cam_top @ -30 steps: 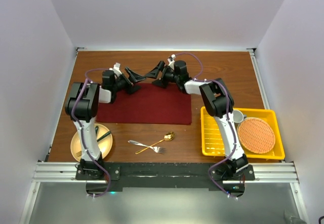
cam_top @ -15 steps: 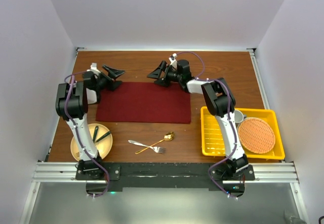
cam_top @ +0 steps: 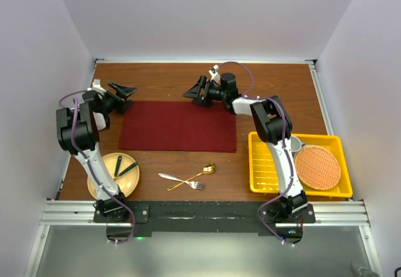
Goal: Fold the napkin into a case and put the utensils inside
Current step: Smooth out the rectangle-folded napkin at the center of the board.
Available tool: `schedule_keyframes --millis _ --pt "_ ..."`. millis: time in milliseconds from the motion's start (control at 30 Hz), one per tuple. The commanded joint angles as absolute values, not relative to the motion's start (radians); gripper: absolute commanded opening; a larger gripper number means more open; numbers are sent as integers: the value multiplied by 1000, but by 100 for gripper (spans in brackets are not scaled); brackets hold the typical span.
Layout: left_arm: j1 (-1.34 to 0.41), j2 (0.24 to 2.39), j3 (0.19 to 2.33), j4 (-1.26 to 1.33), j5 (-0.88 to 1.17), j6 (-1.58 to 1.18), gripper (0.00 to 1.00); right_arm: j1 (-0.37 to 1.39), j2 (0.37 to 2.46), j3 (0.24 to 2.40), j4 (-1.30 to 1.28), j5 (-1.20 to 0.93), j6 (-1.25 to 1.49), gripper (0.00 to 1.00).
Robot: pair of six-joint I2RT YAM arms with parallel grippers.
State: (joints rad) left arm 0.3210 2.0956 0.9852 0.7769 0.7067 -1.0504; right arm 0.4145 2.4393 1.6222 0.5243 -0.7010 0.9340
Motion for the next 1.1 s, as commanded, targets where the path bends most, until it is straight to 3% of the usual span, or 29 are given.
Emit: schedule_keyframes --millis 0,167,367,633,1067 --pt "304 1981 1032 773 781 -959 100 394 2413 1652 506 -715 928 98" --pt "195 1918 1019 726 787 -923 100 423 2349 1669 604 -741 1054 98" --pt "84 1993 960 808 739 -1003 100 482 2381 1686 716 -736 1201 98" --pt "95 2083 1003 709 687 -982 100 466 2479 1724 667 -721 1213 98" --pt "153 2120 1015 543 647 -897 100 338 2487 1580 589 -762 1149 98"
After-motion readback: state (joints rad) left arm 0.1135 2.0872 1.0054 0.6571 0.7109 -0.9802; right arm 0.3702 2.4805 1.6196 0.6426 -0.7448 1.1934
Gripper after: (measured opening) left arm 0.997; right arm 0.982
